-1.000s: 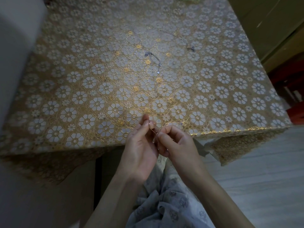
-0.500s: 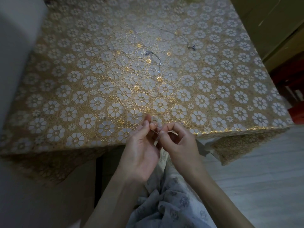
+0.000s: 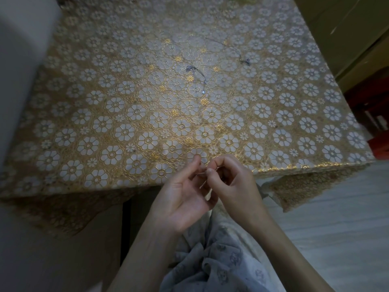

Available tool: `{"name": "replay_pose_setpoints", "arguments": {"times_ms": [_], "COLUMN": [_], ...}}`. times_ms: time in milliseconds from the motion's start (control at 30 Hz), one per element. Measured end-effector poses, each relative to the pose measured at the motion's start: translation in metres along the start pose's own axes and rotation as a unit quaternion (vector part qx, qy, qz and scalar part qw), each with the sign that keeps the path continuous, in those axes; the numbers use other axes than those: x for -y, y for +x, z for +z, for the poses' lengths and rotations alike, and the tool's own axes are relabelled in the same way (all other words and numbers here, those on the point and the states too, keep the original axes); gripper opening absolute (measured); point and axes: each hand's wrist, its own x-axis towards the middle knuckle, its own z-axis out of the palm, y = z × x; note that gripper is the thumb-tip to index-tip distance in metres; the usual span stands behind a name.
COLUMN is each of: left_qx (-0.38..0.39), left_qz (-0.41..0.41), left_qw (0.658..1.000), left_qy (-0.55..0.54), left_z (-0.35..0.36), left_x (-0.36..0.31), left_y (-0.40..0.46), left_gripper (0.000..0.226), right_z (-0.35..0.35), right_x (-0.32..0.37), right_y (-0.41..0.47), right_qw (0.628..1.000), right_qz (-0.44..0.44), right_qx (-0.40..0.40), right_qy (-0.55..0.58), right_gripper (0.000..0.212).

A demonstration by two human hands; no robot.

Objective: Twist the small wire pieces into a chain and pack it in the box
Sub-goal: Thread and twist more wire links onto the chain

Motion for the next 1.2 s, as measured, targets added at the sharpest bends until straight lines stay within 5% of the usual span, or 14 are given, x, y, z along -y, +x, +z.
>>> {"name": "replay_pose_setpoints", "arguments": {"times_ms": [567, 733, 933, 1067, 1200], "left_qx": [-0.053, -0.006, 0.039, 0.061, 0.117], "left_qz": [0.074, 0.076, 0.03, 0.083, 0.145], "left_qw": [0.995, 0.994, 0.996, 0.989, 0.982], "left_qy": [-0.031, -0.075, 0.069, 0.108, 0.032], "left_z": [0.008, 0.007, 0.009, 0.009, 0.006], "left_x": [-0.012, -0.011, -0.012, -0.018, -0.026], "left_y": [-0.012, -0.014, -0.018, -0.017, -0.019], "left_gripper": [0.01, 0.013, 0.029, 0.028, 0.03], "right_z": [-0.011, -0.012, -0.016, -0.015, -0.018], "right_x": [-0.004, -0.001, 0.002, 0.003, 0.006], "right_y": [0.002, 0.003, 0.003, 0.003, 0.004], "right_qw": [0.995, 0.982, 0.992, 0.996, 0.993], "right_qz": [0.053, 0.098, 0.061, 0.053, 0.083], "right_qx": [-0.016, -0.013, 0.019, 0.033, 0.023], "right_qy": [0.084, 0.162, 0.11, 0.069, 0.082], "right_gripper": [0.023, 0.026, 0.023, 0.022, 0.023]}}
